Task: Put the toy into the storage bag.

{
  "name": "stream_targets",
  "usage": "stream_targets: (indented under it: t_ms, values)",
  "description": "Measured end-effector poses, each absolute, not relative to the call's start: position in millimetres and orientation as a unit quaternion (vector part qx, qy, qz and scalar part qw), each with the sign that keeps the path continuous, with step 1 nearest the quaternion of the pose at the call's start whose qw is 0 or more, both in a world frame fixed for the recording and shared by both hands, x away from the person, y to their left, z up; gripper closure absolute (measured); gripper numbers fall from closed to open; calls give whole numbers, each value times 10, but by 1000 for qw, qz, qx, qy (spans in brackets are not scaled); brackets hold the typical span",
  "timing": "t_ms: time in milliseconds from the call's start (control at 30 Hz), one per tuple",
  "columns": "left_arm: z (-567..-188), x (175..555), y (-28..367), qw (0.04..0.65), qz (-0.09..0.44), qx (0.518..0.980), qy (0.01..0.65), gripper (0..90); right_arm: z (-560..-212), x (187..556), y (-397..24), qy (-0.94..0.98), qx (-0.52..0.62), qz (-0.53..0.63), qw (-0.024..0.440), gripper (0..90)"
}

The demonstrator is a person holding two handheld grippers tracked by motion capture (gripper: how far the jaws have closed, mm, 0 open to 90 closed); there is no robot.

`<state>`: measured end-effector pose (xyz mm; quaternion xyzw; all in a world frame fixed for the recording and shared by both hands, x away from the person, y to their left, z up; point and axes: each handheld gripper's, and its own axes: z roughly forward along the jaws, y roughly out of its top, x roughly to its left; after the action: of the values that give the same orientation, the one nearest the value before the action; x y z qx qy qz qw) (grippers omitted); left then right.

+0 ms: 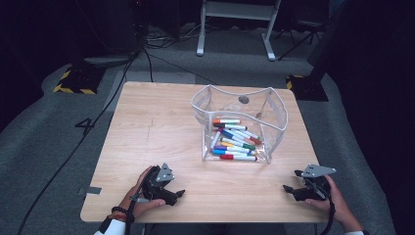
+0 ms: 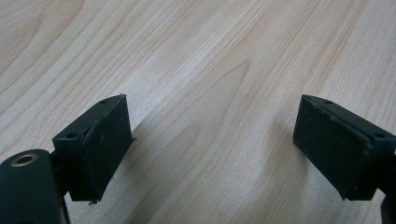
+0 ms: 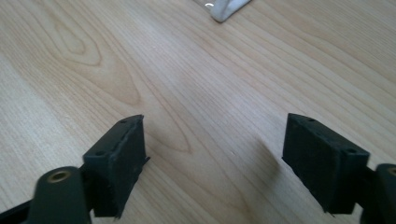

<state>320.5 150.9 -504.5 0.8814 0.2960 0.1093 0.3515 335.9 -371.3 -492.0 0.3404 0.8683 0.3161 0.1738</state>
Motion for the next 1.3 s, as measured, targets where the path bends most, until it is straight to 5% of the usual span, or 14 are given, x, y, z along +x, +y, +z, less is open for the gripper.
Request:
stream_targets:
  t_ms: [1300]
  values:
    - [-5044, 3194, 1509, 350, 111, 880, 301, 116, -5040, 3278, -3871, 829, 392, 360, 175, 144]
